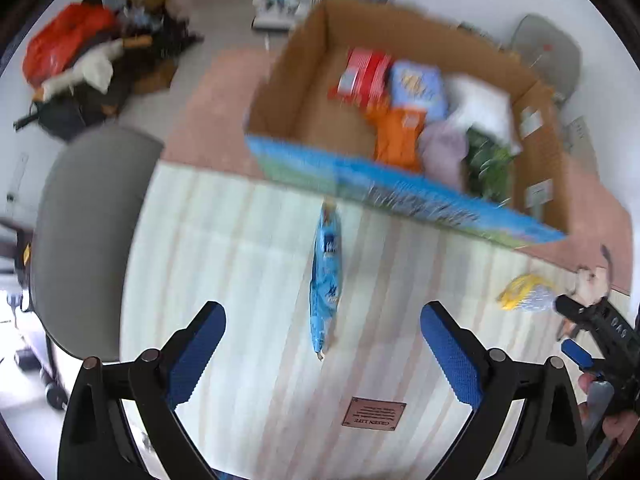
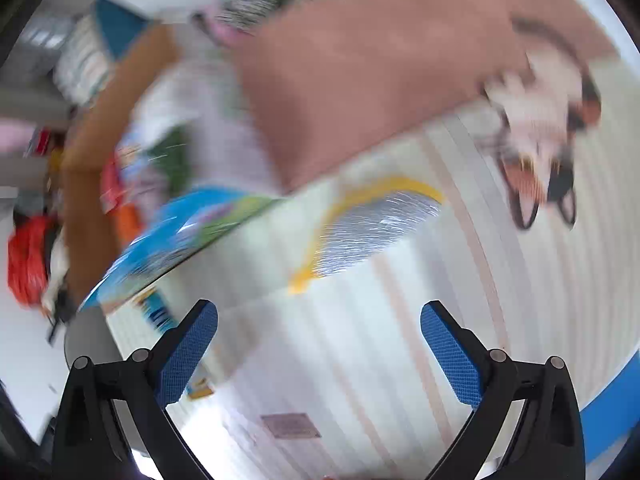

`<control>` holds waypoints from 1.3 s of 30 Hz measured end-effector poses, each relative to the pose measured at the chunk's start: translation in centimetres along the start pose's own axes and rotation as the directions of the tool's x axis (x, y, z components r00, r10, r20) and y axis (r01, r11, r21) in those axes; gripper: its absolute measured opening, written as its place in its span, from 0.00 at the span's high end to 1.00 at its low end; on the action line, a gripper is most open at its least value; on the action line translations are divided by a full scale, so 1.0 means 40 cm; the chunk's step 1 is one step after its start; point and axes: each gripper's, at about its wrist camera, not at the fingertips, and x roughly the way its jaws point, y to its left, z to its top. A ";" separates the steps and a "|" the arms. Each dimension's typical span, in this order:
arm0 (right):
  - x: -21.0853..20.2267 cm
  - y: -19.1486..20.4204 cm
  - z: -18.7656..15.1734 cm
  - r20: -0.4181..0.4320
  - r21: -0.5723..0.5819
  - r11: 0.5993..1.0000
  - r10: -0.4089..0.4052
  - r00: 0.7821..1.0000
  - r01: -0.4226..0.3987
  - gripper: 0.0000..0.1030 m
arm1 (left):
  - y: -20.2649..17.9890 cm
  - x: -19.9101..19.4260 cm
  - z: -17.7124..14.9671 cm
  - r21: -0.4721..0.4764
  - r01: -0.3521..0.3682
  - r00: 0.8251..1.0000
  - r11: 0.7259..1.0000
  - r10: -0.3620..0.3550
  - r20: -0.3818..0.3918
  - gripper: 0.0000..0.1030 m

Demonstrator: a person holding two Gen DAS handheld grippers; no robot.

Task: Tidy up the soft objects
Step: 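Grasp the yellow-silver sponge with the right tool while the left tool grasps the blue tube snack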

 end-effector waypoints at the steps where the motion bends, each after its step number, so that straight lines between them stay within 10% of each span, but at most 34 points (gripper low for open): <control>1: 0.031 -0.028 0.017 -0.015 0.031 1.000 -0.001 1.000 0.002 0.01 | -0.004 0.036 0.004 -0.004 -0.013 1.000 1.000 0.013 -0.021 0.03; 9: 0.175 -0.098 0.105 -0.065 0.164 0.986 0.010 0.998 0.001 0.09 | -0.019 0.187 0.027 0.029 -0.071 0.991 0.997 0.074 -0.111 0.08; 16: 0.202 -0.023 0.123 -0.094 -0.011 0.989 -0.149 0.984 0.149 0.54 | -0.016 0.239 0.031 0.102 -0.055 0.986 0.993 0.070 -0.149 0.08; 27: 0.238 0.070 -0.035 -0.120 -0.544 0.787 -0.417 0.901 0.292 0.55 | -0.002 0.304 0.028 0.140 0.059 0.973 0.988 -0.025 -0.231 0.08; 32: 0.233 0.091 -0.057 -0.125 -0.507 0.825 -0.358 0.926 0.250 0.38 | -0.005 0.356 0.046 0.152 0.058 0.966 0.987 -0.017 -0.256 0.08; 39: 0.231 0.079 -0.040 -0.130 -0.435 0.868 -0.322 0.938 0.238 0.38 | -0.011 0.392 0.055 0.178 0.047 0.972 0.983 -0.004 -0.234 0.74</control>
